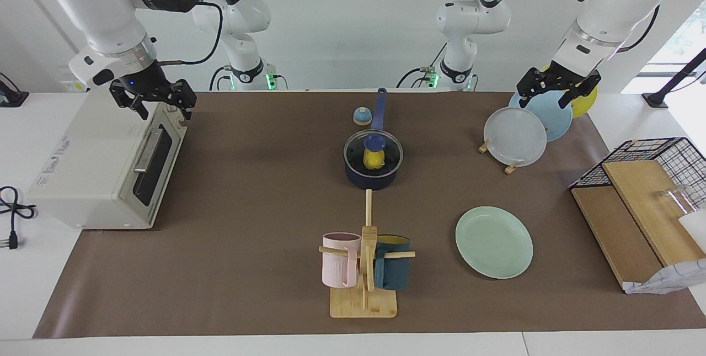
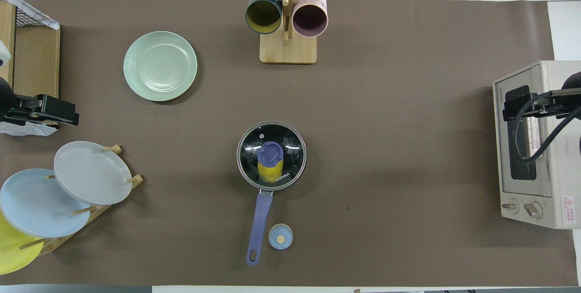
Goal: Transfer potato from pot to plate
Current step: 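Move the right gripper from rest toward the lidded saucepan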
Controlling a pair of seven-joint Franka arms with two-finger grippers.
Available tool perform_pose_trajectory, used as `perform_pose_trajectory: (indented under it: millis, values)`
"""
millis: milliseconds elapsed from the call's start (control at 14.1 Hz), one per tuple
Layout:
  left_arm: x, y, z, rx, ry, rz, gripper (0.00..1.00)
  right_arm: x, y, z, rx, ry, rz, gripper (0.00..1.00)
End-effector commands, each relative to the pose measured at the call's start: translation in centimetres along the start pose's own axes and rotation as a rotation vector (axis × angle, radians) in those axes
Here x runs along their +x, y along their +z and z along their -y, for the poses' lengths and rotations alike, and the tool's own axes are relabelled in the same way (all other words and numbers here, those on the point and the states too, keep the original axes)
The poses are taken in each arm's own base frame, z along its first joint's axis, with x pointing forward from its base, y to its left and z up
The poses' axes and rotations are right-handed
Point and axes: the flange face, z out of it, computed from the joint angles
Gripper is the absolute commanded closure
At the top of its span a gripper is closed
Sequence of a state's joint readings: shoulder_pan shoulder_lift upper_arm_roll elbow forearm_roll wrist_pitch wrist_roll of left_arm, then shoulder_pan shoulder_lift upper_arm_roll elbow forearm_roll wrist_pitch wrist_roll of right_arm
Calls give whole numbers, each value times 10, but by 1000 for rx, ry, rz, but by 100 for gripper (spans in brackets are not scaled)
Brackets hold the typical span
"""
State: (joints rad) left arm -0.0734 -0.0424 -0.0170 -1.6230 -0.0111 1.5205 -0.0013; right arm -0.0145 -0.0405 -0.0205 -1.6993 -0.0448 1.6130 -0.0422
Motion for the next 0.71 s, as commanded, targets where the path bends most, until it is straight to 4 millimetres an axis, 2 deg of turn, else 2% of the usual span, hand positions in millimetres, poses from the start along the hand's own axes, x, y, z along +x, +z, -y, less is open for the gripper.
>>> perform_pose_trajectory:
  millis: [0, 640]
  values:
    - [-7, -2, 2, 20, -9, 0, 0, -3, -2, 0, 8, -22, -11, 0]
    - [-7, -2, 1, 21, -7, 0, 0, -5, -1, 0, 8, -17, 1, 0]
